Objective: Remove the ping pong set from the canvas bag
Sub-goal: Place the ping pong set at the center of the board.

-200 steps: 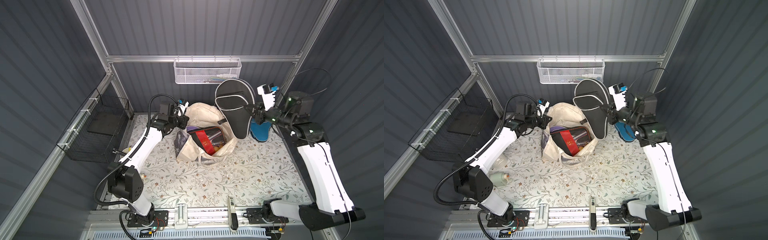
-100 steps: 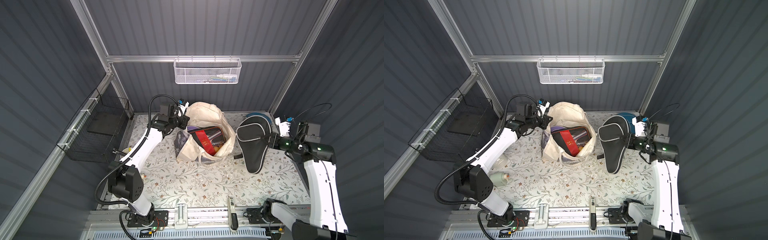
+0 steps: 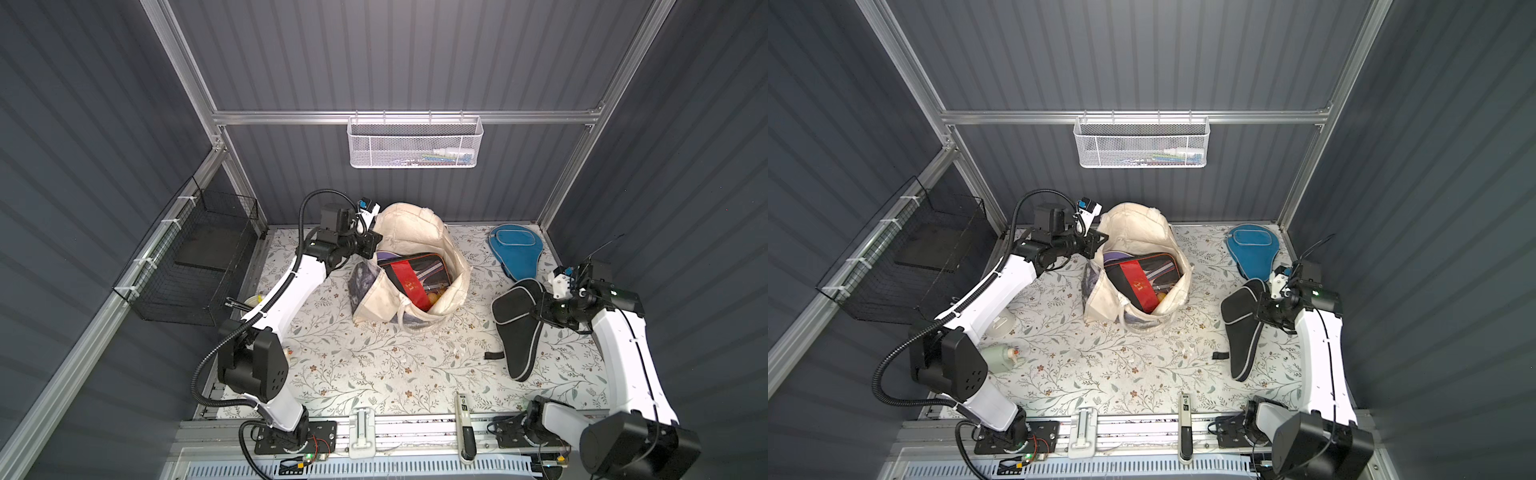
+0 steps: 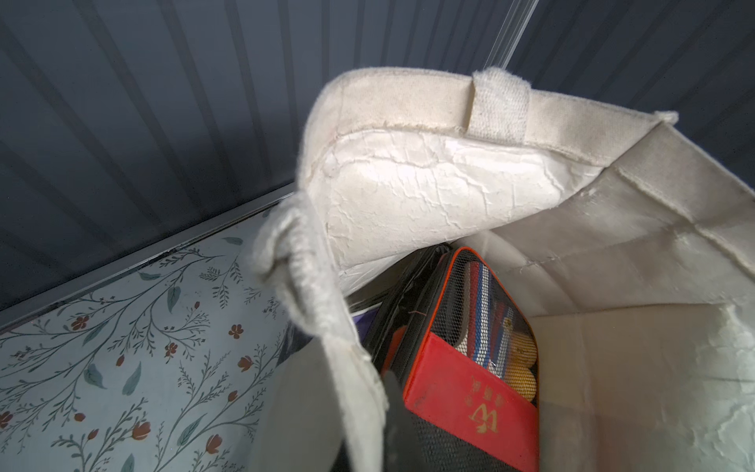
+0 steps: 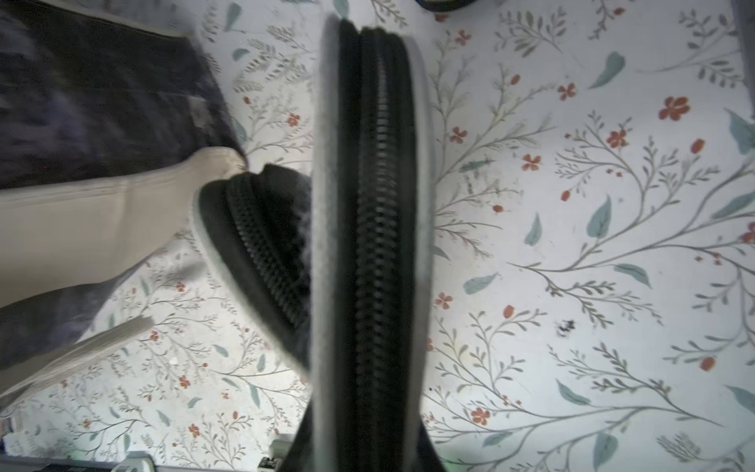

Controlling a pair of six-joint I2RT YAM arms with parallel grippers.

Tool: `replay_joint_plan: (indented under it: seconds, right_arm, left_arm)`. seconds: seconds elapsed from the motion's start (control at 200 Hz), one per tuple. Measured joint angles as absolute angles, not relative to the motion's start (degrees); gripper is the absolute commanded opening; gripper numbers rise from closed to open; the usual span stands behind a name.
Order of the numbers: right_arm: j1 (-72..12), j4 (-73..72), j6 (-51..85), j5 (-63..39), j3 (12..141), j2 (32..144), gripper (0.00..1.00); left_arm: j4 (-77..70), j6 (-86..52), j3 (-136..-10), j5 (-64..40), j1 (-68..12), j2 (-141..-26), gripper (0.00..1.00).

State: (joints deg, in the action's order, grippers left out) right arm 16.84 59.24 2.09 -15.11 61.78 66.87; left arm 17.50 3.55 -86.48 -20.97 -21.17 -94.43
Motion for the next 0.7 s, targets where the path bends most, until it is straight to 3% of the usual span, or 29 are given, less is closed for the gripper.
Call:
replay_joint_plan:
  seconds: [0.485,0.7]
  right_arm:
    - [17.98,57.89,-0.64,-11.33,69.21,81.78,0.0]
    - [18.24,57.25,-0.47,-8.69,69.63,83.92,0.13]
  left_arm:
    - [13.96,2.72,-84.77,-23.73,-21.15,-94.43,0.0]
    - [13.61,2.37,-84.68,-24.32,-20.93,-94.65,0.0]
